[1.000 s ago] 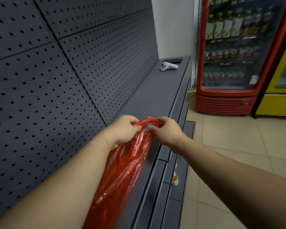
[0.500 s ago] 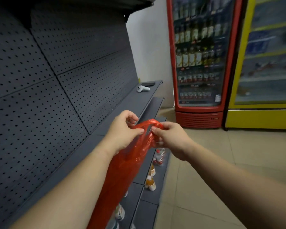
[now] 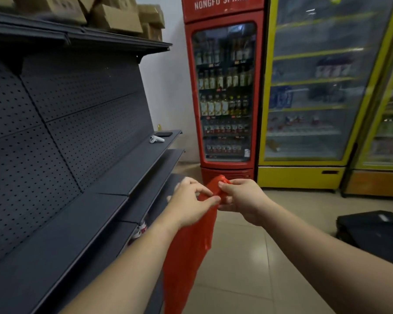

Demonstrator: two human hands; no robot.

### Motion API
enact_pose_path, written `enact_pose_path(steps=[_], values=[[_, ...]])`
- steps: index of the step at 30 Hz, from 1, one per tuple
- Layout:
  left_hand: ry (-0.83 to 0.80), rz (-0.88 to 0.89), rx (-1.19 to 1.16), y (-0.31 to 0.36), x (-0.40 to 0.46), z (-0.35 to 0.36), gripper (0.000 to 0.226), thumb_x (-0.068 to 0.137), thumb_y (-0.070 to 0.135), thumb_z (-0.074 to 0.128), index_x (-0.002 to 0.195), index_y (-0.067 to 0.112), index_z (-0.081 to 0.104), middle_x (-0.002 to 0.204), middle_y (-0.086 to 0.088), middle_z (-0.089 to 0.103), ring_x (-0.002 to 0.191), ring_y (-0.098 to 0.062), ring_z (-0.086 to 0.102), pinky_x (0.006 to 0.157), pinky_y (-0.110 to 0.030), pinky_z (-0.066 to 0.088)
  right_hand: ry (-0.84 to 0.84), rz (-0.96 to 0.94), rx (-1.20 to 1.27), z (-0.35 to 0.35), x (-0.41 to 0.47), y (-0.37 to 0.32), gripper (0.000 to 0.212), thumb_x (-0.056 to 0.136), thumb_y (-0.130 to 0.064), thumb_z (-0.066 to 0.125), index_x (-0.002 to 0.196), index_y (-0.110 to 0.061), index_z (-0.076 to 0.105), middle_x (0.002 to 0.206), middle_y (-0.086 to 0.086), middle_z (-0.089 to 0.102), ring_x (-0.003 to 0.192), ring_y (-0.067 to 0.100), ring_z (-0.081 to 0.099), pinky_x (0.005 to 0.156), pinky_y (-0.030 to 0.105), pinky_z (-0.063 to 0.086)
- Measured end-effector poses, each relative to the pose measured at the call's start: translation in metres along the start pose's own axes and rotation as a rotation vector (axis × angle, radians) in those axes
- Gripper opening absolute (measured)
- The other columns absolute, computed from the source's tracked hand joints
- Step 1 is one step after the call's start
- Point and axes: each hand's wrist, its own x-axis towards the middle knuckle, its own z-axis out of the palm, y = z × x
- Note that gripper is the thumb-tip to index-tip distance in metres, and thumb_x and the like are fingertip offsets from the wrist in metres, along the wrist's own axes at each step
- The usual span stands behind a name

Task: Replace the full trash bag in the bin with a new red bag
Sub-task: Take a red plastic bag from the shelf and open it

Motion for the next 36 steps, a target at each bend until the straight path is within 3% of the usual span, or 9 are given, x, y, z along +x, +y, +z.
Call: enact_pose_path(steps=[4,7,11,15,18,21,28,32,36], values=[[-0.066,0.021,-0.016,0.012,0.01,0.03,0.028,0.076,0.059,0.071,0.092,0.038,0.076,0.103,0.01,0.052,0.113,-0.018,0.055,0.104,-0.054,0.043,0.087,-0.002,-0.042,-0.023,-0.011,0.007,0.019,0.096,-0.015,0.064,0.1,0.004,0.068,0.103,0.03,0.07,0.089,0.038,0.072,0.071,0.045,0.064],[-0.141,-0.002,-0.073,0.012,0.015,0.052,0.015,0.081,0.05,0.073,0.083,0.035,0.074,0.092,0.014,0.054,0.103,-0.02,0.062,0.098,-0.056,0.048,0.155,0.005,-0.101,-0.037,-0.012,0.017,0.017,0.095,-0.017,0.066,0.09,-0.001,0.069,0.102,0.032,0.071,0.089,0.04,0.074,0.073,0.048,0.064],[-0.226,0.008,-0.138,0.001,0.018,0.078,0.016,0.085,0.042,0.072,0.08,0.027,0.073,0.089,0.011,0.067,0.078,-0.001,0.064,0.063,-0.02,0.047,0.286,0.018,-0.206,-0.057,-0.011,0.034,0.016,0.092,-0.022,0.071,0.089,-0.006,0.069,0.087,0.022,0.075,0.071,0.03,0.075,0.062,0.044,0.065],[-0.312,-0.039,-0.26,-0.014,0.018,0.099,0.009,0.08,0.034,0.072,0.075,0.027,0.069,0.07,0.011,0.073,0.059,0.003,0.065,0.051,-0.013,0.043,0.458,0.048,-0.251,-0.075,-0.007,0.055,0.019,0.091,-0.026,0.071,0.08,-0.014,0.063,0.084,0.016,0.073,0.073,0.029,0.076,0.05,0.035,0.061],[-0.329,-0.085,-0.343,-0.027,0.017,0.118,0.007,0.073,0.026,0.067,0.073,0.032,0.064,0.062,0.013,0.066,0.055,-0.001,0.061,0.05,-0.018,0.044,0.53,0.057,-0.345,-0.085,-0.006,0.074,0.021,0.091,-0.03,0.071,0.08,-0.012,0.068,0.078,0.012,0.075,0.065,0.023,0.075,0.046,0.03,0.06],[-0.35,-0.131,-0.425,-0.039,0.009,0.142,0.007,0.072,0.03,0.066,0.075,0.037,0.064,0.056,0.02,0.062,0.049,0.004,0.059,0.04,-0.012,0.04,0.564,0.069,-0.421,-0.095,-0.008,0.102,0.024,0.089,-0.035,0.071,0.075,-0.015,0.072,0.073,0.008,0.076,0.062,0.019,0.075,0.047,0.029,0.06],[-0.377,-0.252,-0.548,-0.096,-0.035,0.229,0.013,0.089,0.039,0.066,0.079,0.036,0.072,0.068,0.018,0.073,0.061,0.0,0.068,0.047,-0.012,0.046,0.568,0.201,-0.545,-0.119,-0.01,0.205,0.032,0.087,-0.046,0.068,0.079,-0.016,0.072,0.072,0.003,0.076,0.062,0.017,0.074,0.05,0.033,0.063],[-0.357,-0.328,-0.592,-0.137,-0.064,0.286,0.012,0.091,0.041,0.065,0.093,0.033,0.074,0.082,0.014,0.076,0.079,-0.007,0.071,0.063,-0.021,0.05,0.534,0.25,-0.571,-0.137,-0.009,0.268,0.032,0.089,-0.047,0.067,0.08,-0.016,0.071,0.075,0.004,0.075,0.063,0.017,0.074,0.051,0.033,0.063],[-0.342,-0.353,-0.565,-0.178,-0.086,0.342,0.011,0.094,0.032,0.065,0.087,0.03,0.074,0.08,0.011,0.076,0.075,-0.008,0.068,0.064,-0.022,0.048,0.499,0.278,-0.534,-0.157,-0.006,0.332,0.029,0.089,-0.045,0.067,0.081,-0.017,0.07,0.079,0.004,0.074,0.065,0.017,0.074,0.047,0.025,0.059]])
